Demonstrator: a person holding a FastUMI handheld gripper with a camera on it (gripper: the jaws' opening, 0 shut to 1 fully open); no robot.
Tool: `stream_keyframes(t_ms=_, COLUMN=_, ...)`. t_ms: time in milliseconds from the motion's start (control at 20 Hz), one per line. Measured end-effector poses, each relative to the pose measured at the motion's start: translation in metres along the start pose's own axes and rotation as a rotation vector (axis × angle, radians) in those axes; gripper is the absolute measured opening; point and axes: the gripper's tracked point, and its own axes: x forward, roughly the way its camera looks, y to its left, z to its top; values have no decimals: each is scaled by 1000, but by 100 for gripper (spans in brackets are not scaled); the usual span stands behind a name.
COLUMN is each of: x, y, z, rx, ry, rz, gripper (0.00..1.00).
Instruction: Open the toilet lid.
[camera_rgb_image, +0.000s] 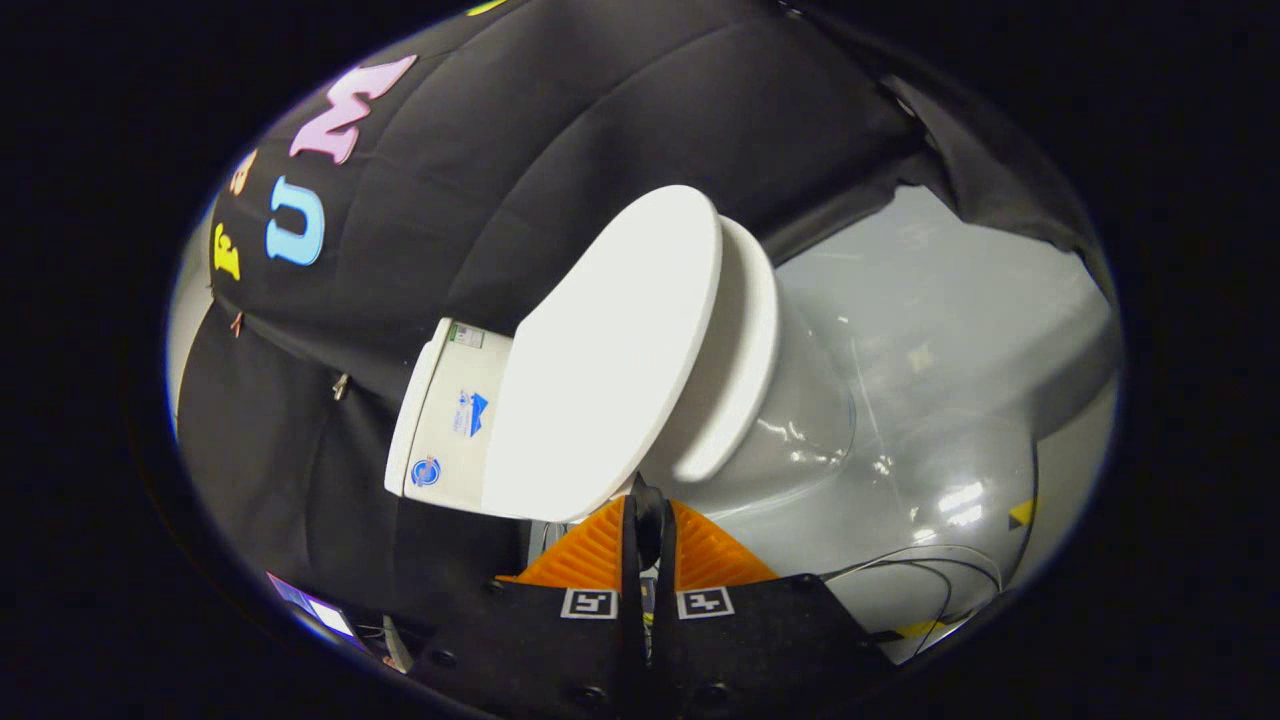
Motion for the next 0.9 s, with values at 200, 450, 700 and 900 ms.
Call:
stream_keyframes(t_ms=200, x=-19, y=41, z=13, rx=-124, ry=-17, rz=-2, gripper=7)
stream_keyframes(t_ms=450, x=-35, y=86, z=26, rx=-240, ry=-59, rz=-43, gripper=7)
stream_keyframes(t_ms=700, x=-47, y=143, z=36, rx=-354, ry=-119, rz=-91, gripper=7)
stream_keyframes(t_ms=900, x=-51, y=190, z=38, rx=-474, ry=-177, rz=-157, gripper=7)
